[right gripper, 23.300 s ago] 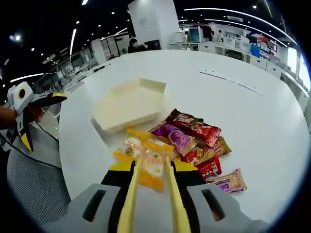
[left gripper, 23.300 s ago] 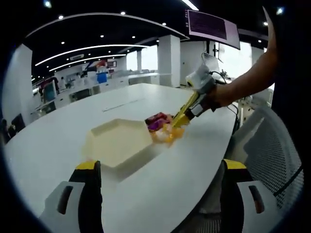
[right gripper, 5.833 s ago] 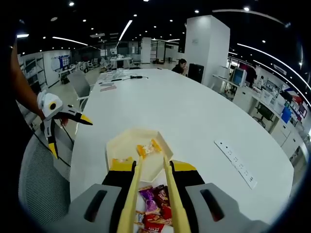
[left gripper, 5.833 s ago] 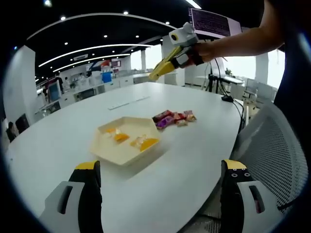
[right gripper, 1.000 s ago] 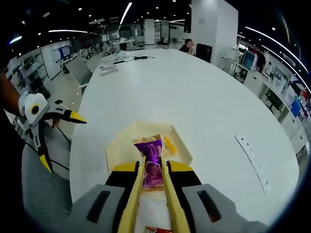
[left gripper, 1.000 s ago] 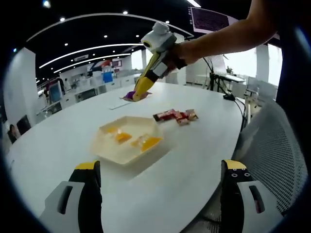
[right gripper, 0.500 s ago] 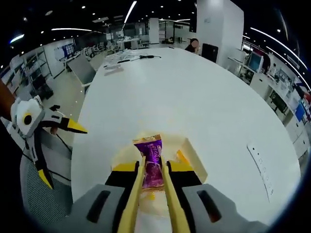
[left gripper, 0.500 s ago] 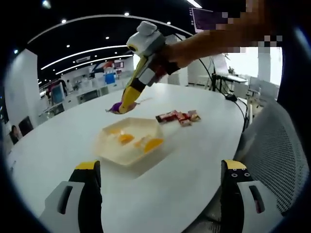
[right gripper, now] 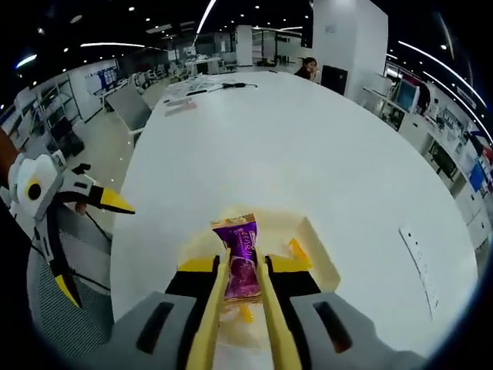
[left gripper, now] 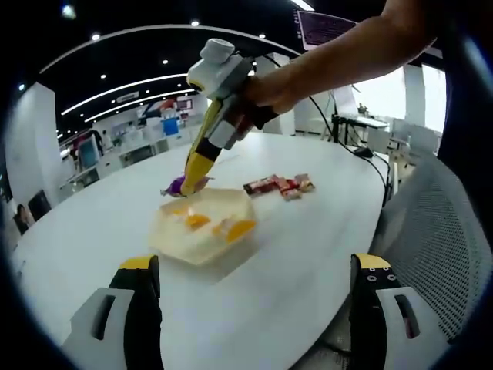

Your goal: Place the target food into the container with the food tongs after gripping and lifting it, then release it inside without dropping or visibly crushing the food.

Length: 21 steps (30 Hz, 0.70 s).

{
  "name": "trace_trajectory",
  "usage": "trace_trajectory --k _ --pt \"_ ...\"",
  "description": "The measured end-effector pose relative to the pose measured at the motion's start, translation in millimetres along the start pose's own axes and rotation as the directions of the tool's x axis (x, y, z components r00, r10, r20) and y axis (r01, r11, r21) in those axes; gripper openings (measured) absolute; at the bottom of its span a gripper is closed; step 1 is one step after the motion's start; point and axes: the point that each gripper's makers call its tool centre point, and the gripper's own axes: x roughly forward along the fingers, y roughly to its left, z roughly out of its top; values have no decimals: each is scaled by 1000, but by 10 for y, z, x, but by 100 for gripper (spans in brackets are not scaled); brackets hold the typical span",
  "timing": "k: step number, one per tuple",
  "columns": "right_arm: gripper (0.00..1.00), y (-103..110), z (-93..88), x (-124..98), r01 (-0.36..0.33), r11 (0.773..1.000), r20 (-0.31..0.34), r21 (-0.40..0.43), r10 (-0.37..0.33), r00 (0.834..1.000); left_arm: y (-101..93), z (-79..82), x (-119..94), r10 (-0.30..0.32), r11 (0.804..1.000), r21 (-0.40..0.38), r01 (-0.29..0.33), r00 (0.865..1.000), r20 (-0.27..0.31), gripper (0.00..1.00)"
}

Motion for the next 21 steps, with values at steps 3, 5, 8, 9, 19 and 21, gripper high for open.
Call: trace_trajectory --k 3,5,8,9,19,21 --pt "23 6 -45 14 0 1000 -8 -4 0 1000 -2 -6 0 1 1000 9 -1 1000 -4 100" --pt "24 4 -76 7 3 1000 -14 -23 -4 1000 -4 -9 6 0 1000 18 0 1000 -7 100" --pt "24 -21 -113 -14 3 1000 -13 -17 -4 1000 -26 -19 16 -7 999 32 7 1000 -14 100" --pt "24 -26 -122 -23 4 1000 -15 -18 -5 1000 -33 -17 16 -8 999 36 8 1000 -15 100" --pt "24 -98 -15 -277 24 999 28 -28 -24 999 -1 -25 13 2 999 34 -1 1000 -17 100" --pt "24 -89 7 -330 26 999 38 -38 -25 999 4 -25 11 3 1000 29 -2 1000 -16 100"
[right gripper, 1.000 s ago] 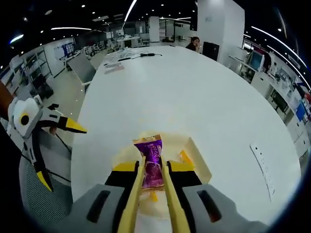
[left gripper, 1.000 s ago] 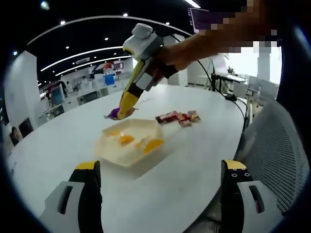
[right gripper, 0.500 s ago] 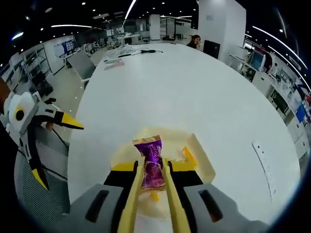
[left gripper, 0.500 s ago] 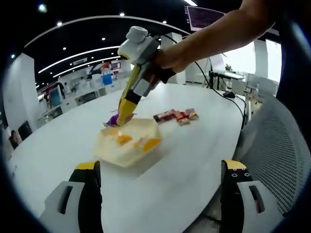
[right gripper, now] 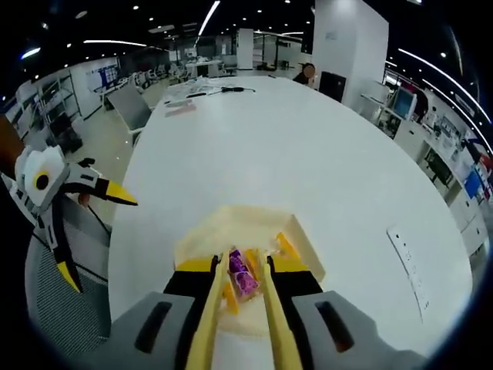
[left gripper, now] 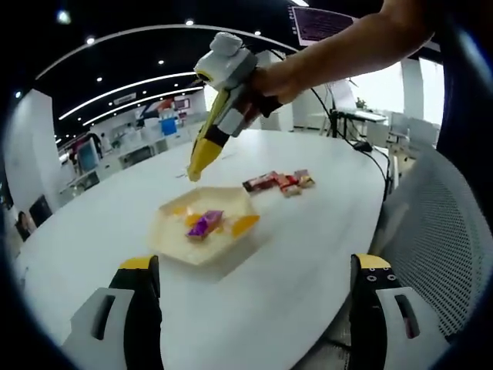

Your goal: Place the target food into the container with the food tongs after gripping and lifting it, then release it inside without dropping or visibly crushing the food.

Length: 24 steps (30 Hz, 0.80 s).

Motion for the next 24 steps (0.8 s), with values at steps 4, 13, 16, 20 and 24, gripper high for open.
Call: trace_trajectory --k 4,13,16,20,24 --pt "25 6 44 -113 13 1000 16 -8 -13 1000 -16 5 3 -6 1000 6 6 1000 1 100" --pt "25 11 14 -384 45 999 32 -14 -44 999 -35 9 7 -4 1000 26 4 1000 1 100" --pt "25 5 -29 -493 55 998 38 -12 -54 998 -48 -11 8 -10 1000 22 10 1000 -11 100" --pt "25 -11 -126 -621 72 997 40 2 -72 997 -17 -9 -4 1 1000 7 -1 1000 -6 100" --pt "25 -20 -222 -731 91 996 39 19 -92 995 -11 -16 -7 1 1000 -2 -1 1000 -11 100"
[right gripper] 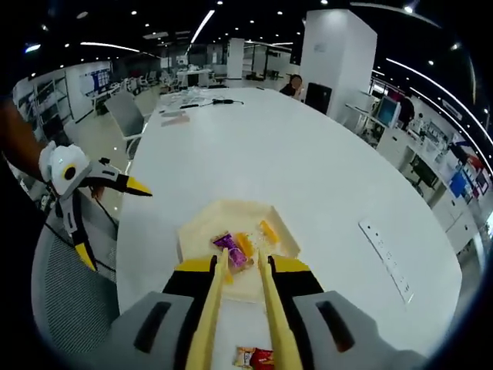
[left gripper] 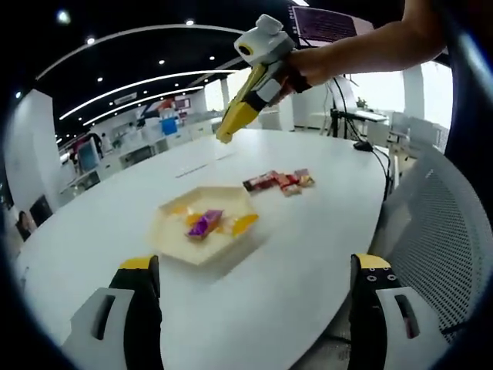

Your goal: Place the target food into the container with the food tongs after gripping and lifting it, then release it inside without dropping or visibly crushing the food.

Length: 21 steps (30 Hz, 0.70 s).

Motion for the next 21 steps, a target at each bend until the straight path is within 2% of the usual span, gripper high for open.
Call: trace_trajectory --k 17,21 --pt "25 -125 -351 -429 67 996 3 54 -67 998 -28 18 -4 -17 1000 -3 17 1000 14 100" --pt "25 -144 -484 -524 74 995 -2 66 -74 997 -58 12 6 -31 1000 1 31 999 11 100"
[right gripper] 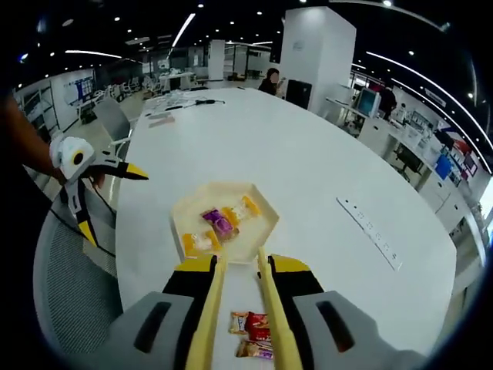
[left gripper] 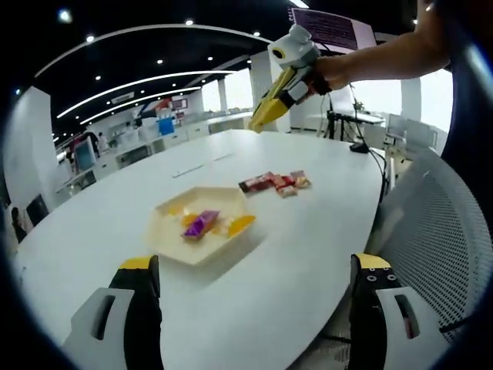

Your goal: Place the target food into the container with the food tongs after gripping and lifting it, then release it inside without dropping or visibly crushing the food.

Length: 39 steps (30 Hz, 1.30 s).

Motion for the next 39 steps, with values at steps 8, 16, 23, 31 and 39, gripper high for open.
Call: trace_trajectory --k 8,16,23,31,39 --pt "25 -40 -168 -138 20 1000 -3 14 -20 1000 23 16 -12 9 1000 2 -9 1000 7 100" --pt "26 -3 -247 -207 27 999 2 29 -27 1000 41 -14 -17 18 1000 -3 -18 1000 -8 100" --pt "26 -3 -250 -241 35 999 8 35 -35 999 62 -22 -26 28 999 -16 -28 1000 -8 100" --pt "25 48 -300 -257 34 999 5 38 -35 999 54 -5 -37 29 999 -16 -29 1000 -4 100" --pt "26 74 -373 -213 39 998 6 48 -39 999 51 -11 -28 24 1000 -18 -24 1000 -7 100"
